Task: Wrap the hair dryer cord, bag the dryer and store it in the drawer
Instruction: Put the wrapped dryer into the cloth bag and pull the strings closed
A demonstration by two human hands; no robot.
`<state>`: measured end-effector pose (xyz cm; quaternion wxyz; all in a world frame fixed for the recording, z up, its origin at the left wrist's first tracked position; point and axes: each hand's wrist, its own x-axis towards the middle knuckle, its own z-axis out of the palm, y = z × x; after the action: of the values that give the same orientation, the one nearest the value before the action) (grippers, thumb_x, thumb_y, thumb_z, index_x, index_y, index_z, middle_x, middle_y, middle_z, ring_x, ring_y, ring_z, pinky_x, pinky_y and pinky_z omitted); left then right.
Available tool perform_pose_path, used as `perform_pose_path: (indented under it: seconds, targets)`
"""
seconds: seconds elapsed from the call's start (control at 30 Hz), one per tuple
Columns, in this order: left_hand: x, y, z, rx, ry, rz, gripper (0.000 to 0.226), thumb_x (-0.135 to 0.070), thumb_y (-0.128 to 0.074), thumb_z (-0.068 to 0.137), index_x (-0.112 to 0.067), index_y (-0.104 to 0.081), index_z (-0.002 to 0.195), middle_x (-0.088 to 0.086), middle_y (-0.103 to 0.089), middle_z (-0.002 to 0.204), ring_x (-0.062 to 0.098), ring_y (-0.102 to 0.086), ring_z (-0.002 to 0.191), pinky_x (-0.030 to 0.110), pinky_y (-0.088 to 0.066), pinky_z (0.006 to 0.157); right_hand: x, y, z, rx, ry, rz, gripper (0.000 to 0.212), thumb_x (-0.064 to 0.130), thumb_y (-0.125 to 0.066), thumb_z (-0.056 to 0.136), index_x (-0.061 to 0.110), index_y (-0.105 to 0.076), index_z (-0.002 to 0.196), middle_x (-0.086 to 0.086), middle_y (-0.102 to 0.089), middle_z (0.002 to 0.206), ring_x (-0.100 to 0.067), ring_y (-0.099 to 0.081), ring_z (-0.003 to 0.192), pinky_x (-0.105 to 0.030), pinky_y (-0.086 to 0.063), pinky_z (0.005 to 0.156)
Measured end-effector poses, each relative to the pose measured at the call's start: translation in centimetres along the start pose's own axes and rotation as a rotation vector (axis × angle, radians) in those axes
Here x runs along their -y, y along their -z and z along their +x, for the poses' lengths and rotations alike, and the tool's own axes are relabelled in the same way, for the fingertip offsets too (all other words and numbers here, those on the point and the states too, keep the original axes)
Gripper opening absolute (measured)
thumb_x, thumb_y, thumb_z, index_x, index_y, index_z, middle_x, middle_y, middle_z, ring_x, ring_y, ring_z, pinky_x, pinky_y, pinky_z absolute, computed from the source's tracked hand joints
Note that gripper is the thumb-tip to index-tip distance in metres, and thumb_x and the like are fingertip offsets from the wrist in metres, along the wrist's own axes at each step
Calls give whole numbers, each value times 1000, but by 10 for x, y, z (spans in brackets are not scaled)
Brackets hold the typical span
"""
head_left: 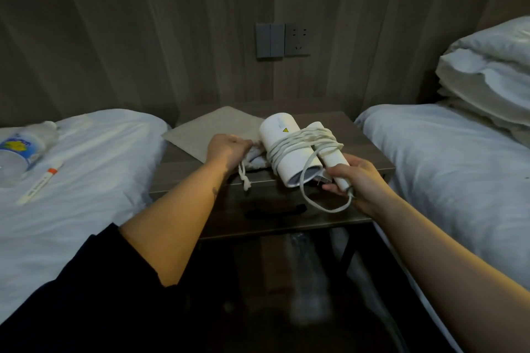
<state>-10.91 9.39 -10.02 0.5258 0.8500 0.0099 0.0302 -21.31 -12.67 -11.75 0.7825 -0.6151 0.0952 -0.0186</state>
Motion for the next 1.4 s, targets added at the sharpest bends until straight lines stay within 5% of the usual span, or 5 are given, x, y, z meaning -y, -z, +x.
perform_pose_path:
  seconds: [0.2,0.57,0.9,1.2,1.4]
  targets:
    - [-17,3,3,-12,75,-217,29,-19,-68,74,-16,-49,52,7,-52,54,17,-52,55,22,-41,56,6,-2,-11,9,160,-192,37,-8,-63,77,10,-64,110,-12,-66,104,-18,-66,80,-21,-55,52]
    - [-54,1,-13,-25,-414,118,15,-26,-62,85,-13,-68,80,-7,-61,75,2,-53,73,14,-39,63,19,-21,-24,-11,459,-744,49,9,-68,74,39,-55,111,26,-61,92,11,-58,84,-9,-46,66]
    - [-35,8,-23,89,-515,328,12,-18,-60,85,-14,-60,74,-2,-58,73,15,-53,75,27,-39,68,15,-17,-8,-177,67,-191,32,-1,-65,77,4,-64,109,-15,-66,94,-23,-66,75,-22,-55,48]
    - [-47,2,-13,108,-459,466,42,-42,-58,83,-23,-52,120,-1,-49,113,14,-50,98,31,-42,81,10,-19,-8,-126,72,-303,38,-4,-64,75,3,-63,113,-12,-66,93,-20,-65,71,-21,-52,45]
    - [-66,-3,-4,61,-500,695,23,-34,-55,86,-21,-68,100,0,-61,106,18,-56,92,28,-41,68,16,-25,-9,-66,185,-520,38,-1,-66,72,14,-65,107,-9,-68,92,-25,-65,65,-33,-58,53]
